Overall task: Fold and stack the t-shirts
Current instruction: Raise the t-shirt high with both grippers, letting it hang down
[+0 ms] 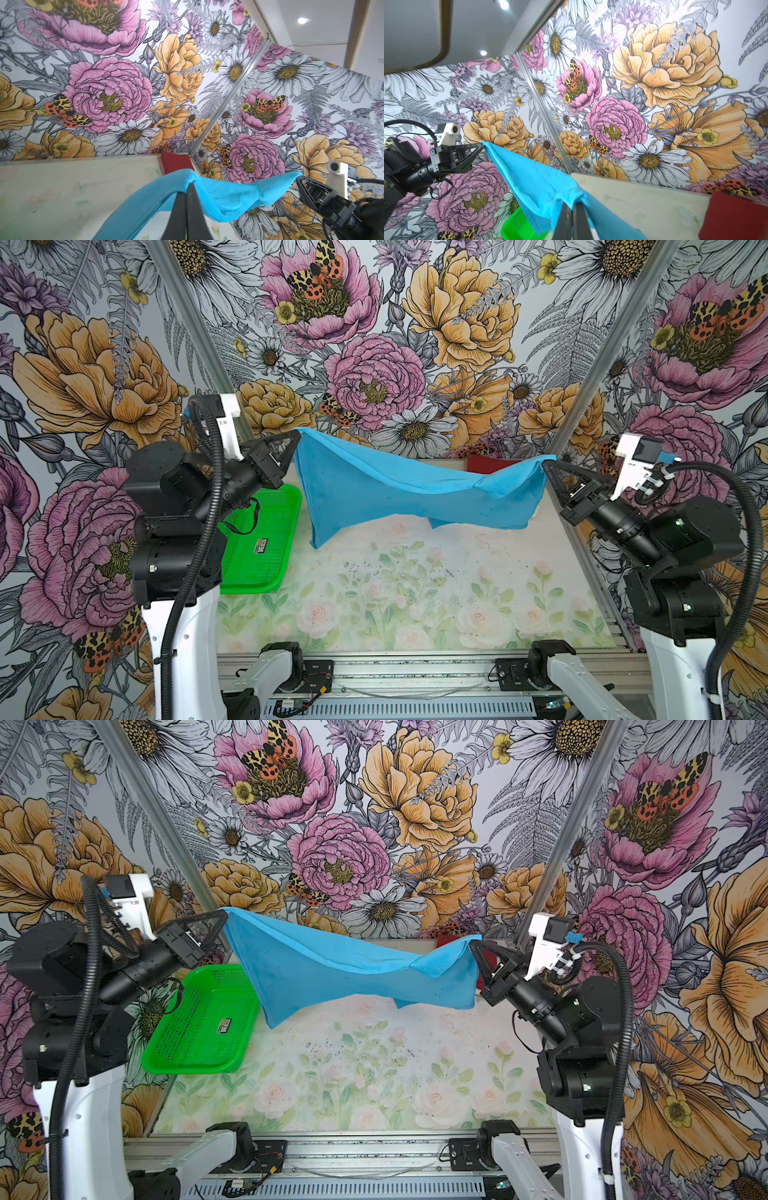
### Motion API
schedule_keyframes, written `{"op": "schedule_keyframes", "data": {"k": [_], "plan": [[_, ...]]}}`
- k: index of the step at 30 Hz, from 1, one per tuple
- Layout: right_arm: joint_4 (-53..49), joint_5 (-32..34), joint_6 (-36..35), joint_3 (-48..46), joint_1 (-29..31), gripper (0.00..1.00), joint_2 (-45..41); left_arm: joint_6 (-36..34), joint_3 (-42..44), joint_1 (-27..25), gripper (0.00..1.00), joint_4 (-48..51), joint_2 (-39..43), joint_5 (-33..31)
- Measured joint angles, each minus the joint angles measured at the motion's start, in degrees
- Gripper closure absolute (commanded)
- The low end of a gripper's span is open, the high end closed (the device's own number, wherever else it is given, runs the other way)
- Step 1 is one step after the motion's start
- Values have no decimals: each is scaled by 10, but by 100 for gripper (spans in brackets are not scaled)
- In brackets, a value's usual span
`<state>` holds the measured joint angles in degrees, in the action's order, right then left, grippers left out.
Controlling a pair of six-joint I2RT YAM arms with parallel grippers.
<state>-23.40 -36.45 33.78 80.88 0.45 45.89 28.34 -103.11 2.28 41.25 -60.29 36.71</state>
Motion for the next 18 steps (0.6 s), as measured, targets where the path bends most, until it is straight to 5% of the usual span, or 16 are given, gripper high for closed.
{"op": "schedule_keyframes", "data": {"k": [5, 10, 14, 18], "plan": [[19, 11, 27, -23, 0, 100, 39, -7, 38, -2, 100, -8, -26, 3], [16, 27, 26, -19, 2, 100, 233, -33, 40, -23, 100, 3, -193, -19], [-16, 35, 15, 85, 6, 100, 414, -37, -73, -33, 100, 36, -363, -28], [-30, 35, 11, 247, 7, 100, 494, -23, -236, -29, 100, 46, -441, -26]]}}
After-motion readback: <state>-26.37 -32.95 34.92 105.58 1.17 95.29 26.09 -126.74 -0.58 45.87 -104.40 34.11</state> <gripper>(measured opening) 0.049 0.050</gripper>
